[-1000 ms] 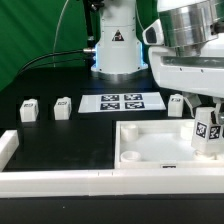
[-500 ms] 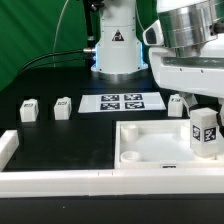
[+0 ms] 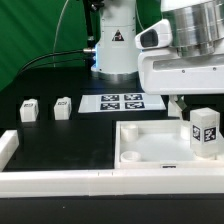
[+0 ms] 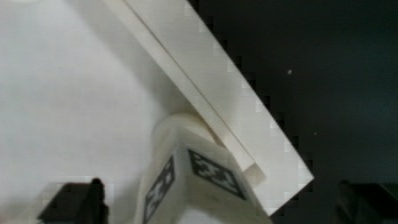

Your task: Assemble one leg

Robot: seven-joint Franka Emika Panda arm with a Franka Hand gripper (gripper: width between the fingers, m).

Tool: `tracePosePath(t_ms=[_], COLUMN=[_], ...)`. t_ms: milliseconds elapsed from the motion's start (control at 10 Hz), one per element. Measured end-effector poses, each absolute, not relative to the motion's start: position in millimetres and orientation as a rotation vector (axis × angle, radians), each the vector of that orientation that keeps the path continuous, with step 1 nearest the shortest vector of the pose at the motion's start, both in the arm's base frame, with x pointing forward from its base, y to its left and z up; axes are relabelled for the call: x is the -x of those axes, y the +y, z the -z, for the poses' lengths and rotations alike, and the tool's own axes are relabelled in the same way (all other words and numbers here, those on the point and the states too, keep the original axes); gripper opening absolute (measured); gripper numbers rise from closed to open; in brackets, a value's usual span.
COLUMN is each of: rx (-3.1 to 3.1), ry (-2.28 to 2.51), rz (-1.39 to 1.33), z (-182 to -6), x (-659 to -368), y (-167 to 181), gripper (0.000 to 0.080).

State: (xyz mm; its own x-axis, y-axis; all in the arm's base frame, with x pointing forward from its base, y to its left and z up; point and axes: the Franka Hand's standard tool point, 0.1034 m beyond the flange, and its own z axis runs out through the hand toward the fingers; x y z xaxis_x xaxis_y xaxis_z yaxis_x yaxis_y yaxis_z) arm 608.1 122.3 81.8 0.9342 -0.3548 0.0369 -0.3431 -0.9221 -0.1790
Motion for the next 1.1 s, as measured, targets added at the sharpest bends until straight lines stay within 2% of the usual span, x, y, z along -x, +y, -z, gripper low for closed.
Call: tracePosePath(t_ms=[500,800,1000,1100], rx=[3.016,3.016,3.016,3.017], ry=[-0.342,-0.341,-0.341,-0.340], rz=[0.235,0.235,0.235,0.236], z=[-83.5,-83.5,-83.5,-83.7], x=[-615.9,-616.2,-616.3,-616.6], y=[118.5,116.8,116.6,116.1], gripper=[0.0649,0.0649,0.0381,0.0381])
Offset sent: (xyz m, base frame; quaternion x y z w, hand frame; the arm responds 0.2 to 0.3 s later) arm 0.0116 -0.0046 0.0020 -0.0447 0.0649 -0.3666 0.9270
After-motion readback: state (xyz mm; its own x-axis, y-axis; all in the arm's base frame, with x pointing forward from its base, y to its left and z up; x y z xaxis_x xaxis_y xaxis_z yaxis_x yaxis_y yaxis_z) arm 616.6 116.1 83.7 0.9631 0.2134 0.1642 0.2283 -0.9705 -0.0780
